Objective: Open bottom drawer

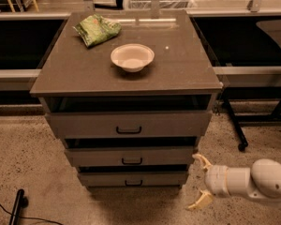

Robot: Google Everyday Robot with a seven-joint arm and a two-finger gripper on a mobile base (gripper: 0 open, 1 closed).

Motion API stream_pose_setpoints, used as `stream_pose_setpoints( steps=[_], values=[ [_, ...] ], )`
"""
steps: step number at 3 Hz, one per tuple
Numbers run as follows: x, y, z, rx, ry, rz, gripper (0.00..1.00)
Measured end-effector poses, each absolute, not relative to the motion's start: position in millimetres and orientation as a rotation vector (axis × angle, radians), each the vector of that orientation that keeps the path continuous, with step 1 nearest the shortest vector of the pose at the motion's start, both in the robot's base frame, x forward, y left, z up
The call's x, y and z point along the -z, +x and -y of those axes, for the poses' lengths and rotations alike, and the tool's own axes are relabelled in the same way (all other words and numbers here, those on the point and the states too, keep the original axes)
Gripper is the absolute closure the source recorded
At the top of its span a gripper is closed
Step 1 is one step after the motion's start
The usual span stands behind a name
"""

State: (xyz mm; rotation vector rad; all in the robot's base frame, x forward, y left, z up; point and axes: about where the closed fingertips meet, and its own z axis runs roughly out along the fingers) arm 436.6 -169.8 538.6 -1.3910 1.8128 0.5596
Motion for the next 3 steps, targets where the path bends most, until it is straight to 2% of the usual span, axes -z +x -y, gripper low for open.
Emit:
stream_pose_setpoints(
  steps=[1, 3],
  values=[
    [-491.4, 445.6, 184.4, -0.572, -1.31, -1.791, 0.0],
    [-464.0, 453.4, 180.8, -0.612, -1.294, -1.819, 0.0]
  ],
)
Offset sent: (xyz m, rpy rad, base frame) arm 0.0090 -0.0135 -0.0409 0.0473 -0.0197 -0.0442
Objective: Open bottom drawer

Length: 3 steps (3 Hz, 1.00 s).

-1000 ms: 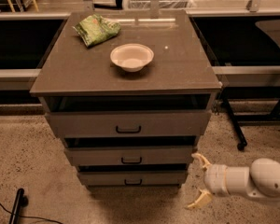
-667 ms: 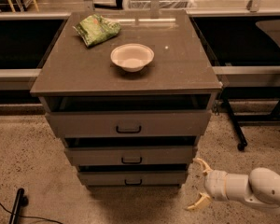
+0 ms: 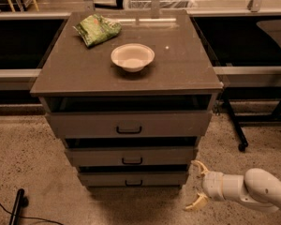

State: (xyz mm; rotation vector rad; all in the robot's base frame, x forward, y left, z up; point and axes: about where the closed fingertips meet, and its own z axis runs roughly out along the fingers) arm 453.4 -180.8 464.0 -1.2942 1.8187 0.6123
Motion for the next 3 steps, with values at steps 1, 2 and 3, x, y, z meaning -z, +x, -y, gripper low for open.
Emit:
stream_pose_setpoints(
  steps=[1, 2, 3],
  values=[
    [-412.2, 469.4, 189.0, -0.569, -1.317, -1.774, 0.0],
    [-360.5, 472.2, 196.3, -0.6, -1.329, -1.685, 0.0],
    [-355.7, 473.8, 196.1, -0.613, -1.321, -1.672, 0.0]
  ],
)
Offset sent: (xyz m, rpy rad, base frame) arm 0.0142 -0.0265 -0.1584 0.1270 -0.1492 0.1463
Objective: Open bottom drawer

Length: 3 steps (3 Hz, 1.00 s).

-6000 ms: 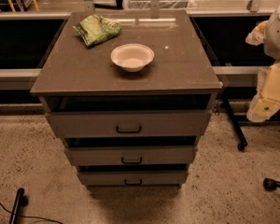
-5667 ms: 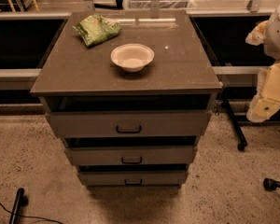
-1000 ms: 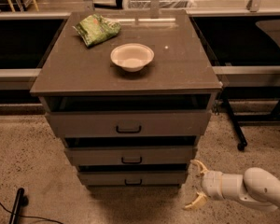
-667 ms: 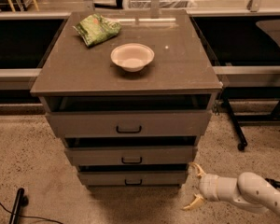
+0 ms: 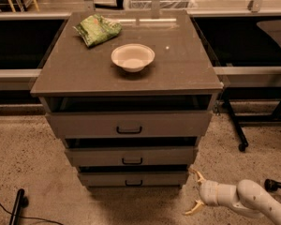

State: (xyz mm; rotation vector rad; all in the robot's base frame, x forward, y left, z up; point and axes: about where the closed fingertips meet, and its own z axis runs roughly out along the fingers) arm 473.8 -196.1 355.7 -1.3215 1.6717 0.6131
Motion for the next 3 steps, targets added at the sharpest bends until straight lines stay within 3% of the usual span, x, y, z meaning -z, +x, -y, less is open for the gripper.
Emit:
stream_pose_setpoints(
  steps=[3],
  values=[
    [-253.3, 522.7, 169.3, -0.605, -1.411, -1.748, 0.0]
  ],
)
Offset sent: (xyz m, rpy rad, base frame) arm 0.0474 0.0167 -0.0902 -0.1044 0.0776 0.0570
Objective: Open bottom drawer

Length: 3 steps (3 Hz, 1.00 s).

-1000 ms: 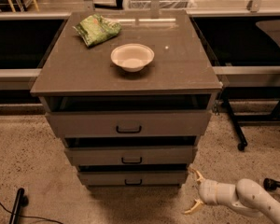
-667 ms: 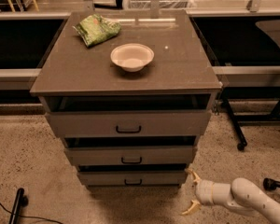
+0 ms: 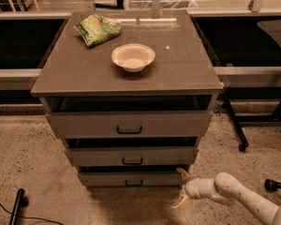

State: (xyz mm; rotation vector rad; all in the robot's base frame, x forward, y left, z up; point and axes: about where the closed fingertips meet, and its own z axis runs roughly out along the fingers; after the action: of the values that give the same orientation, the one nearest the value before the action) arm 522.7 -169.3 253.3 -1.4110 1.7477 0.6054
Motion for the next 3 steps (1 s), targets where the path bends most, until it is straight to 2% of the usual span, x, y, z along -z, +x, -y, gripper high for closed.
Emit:
stream_pose_setpoints(
  steps=[1, 2, 3],
  values=[
    [-253.3, 522.8, 169.3, -0.605, -1.411, -1.748, 0.0],
    [-251.4, 529.6, 161.2, -0.519, -1.499, -1.764, 0.0],
    [-210.9, 568.7, 137.9, -0.363, -1.61, -1.778, 0.0]
  ],
)
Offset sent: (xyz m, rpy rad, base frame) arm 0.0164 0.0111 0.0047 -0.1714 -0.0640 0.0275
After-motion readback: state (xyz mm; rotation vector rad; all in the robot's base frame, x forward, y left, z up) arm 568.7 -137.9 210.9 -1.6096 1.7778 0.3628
